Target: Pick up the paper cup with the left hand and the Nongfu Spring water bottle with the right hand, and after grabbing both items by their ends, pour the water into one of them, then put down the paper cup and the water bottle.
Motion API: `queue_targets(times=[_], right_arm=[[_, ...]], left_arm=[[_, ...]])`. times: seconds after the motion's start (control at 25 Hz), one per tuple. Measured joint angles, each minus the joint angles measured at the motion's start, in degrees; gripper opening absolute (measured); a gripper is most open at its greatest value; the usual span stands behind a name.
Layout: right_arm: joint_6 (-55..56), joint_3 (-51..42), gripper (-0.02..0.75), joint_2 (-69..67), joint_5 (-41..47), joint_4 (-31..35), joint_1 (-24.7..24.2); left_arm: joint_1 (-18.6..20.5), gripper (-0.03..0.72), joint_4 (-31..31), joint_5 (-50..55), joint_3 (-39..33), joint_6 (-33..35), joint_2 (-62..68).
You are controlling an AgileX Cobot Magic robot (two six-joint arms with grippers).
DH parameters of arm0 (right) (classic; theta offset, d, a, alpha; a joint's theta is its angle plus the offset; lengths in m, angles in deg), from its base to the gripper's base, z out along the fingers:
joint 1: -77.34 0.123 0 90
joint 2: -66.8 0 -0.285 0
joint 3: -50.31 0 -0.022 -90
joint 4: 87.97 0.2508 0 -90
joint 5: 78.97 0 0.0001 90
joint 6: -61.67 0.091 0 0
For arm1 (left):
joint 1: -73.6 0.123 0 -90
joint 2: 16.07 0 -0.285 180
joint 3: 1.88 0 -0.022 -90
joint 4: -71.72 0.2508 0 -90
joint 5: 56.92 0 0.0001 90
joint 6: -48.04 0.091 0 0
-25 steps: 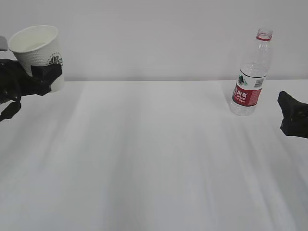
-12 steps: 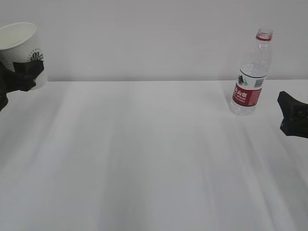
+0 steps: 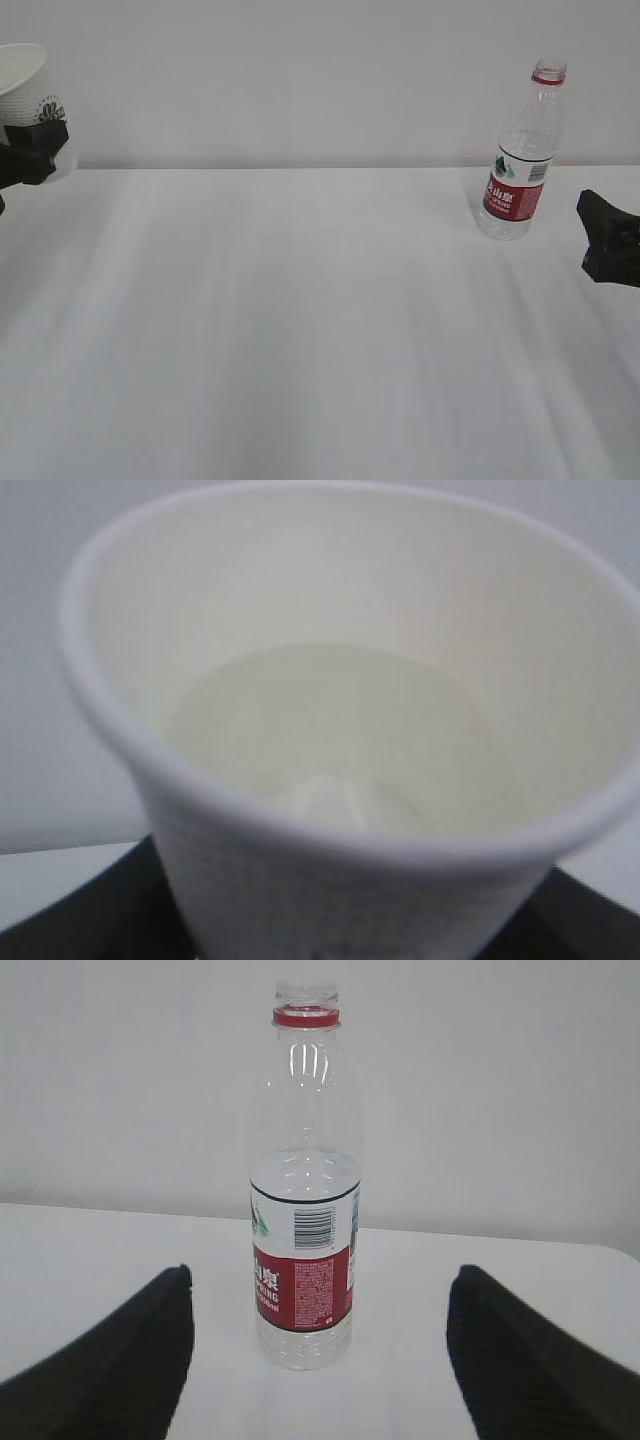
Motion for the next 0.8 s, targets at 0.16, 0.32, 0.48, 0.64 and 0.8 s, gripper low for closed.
queue_targets(times=[0.16,0.32,0.48,0.64,0.8], right_arm=[[0.0,0.0,0.592,0.0,0.0,0.0,0.0],[0.0,0.0,0.592,0.0,0.0,0.0,0.0],[0.0,0.0,0.592,0.0,0.0,0.0,0.0],[0.0,0.0,0.592,0.0,0.0,0.0,0.0],[0.0,0.0,0.592,0.0,0.0,0.0,0.0]], left_arm=[[0.14,0.498,-0.34,-1.67,0.0,0.0,2.24],[0.14,0.498,-1.53,-4.16,0.0,0.0,4.76],[0.14,0.498,-2.6,-6.91,0.0,0.0,8.05],[0.14,0.498,-3.33,-9.97,0.0,0.0,11.54],[0.14,0.498,-5.84,-11.45,0.0,0.0,14.02]])
